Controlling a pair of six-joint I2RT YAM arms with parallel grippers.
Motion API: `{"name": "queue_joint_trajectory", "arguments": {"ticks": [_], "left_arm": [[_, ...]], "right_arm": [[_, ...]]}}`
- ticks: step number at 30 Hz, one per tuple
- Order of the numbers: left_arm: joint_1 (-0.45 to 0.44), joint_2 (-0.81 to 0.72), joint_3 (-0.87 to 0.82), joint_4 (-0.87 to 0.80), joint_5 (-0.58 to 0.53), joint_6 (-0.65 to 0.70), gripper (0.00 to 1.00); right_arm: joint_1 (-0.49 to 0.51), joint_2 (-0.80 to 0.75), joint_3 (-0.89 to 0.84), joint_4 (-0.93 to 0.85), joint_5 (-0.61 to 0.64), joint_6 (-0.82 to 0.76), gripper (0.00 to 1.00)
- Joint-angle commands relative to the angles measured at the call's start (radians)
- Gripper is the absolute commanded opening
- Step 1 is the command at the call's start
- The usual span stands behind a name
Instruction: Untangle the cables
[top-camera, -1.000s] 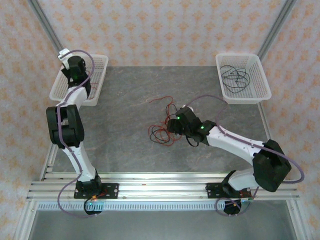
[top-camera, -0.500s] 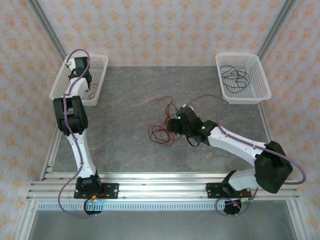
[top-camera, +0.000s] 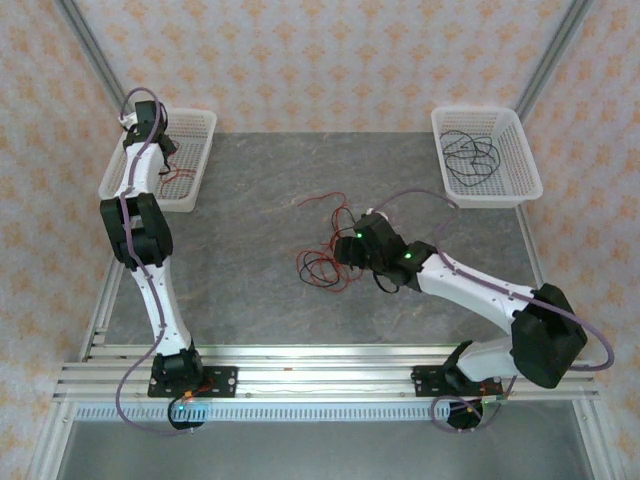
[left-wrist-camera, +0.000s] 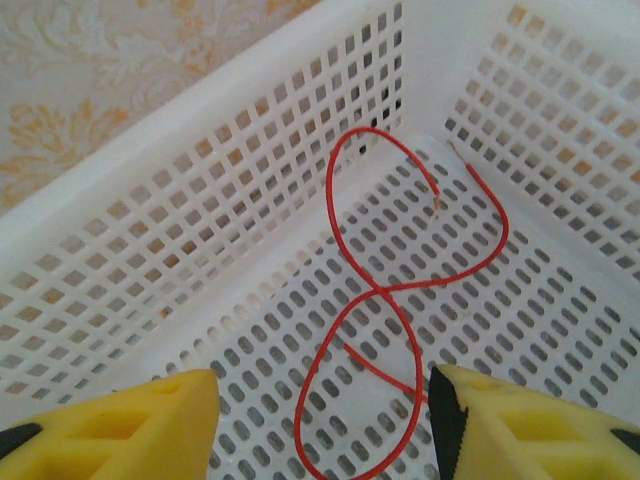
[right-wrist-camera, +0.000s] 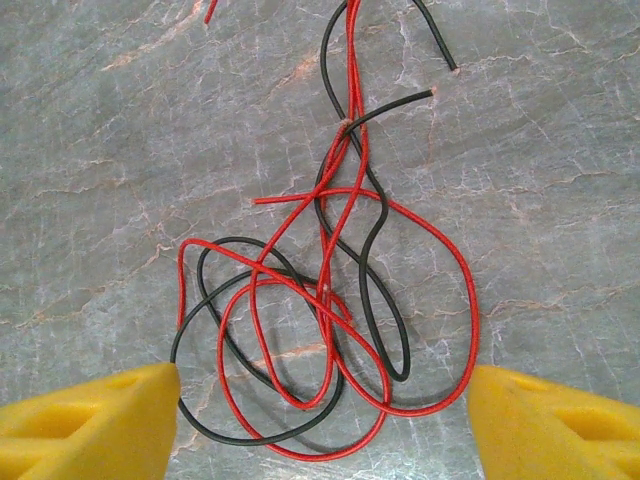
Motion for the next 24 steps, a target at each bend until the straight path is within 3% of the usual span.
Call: {"name": "queue_joint_trajectory", "arguments": {"ticks": [1, 12, 18, 24], "left_arm": [[-0.005, -0.046, 0.025, -0.074, 0.047, -0.019, 0.60], [-0.024, -0.279, -0.084, -0.078, 0.235, -0.037, 0.60], [-0.087, -0.518, -0.301, -0.012, 0.270, -0.011, 0.60], [-0.192, -0.779, -0.620, 0.124, 0.283, -0.026, 0.60]], "right_arm": [[0.006, -0.044, -0.016, -0.007, 0.013, 0.012, 0.76], [0.006, 0.007, 0.007, -0.053, 0.045, 0.015, 0.75], [0.006, 0.092, 0.036, -0.042, 0.040, 0.006, 0.72], [0.006, 0.216, 0.092, -0.037, 0.063, -0.017, 0.64]]}}
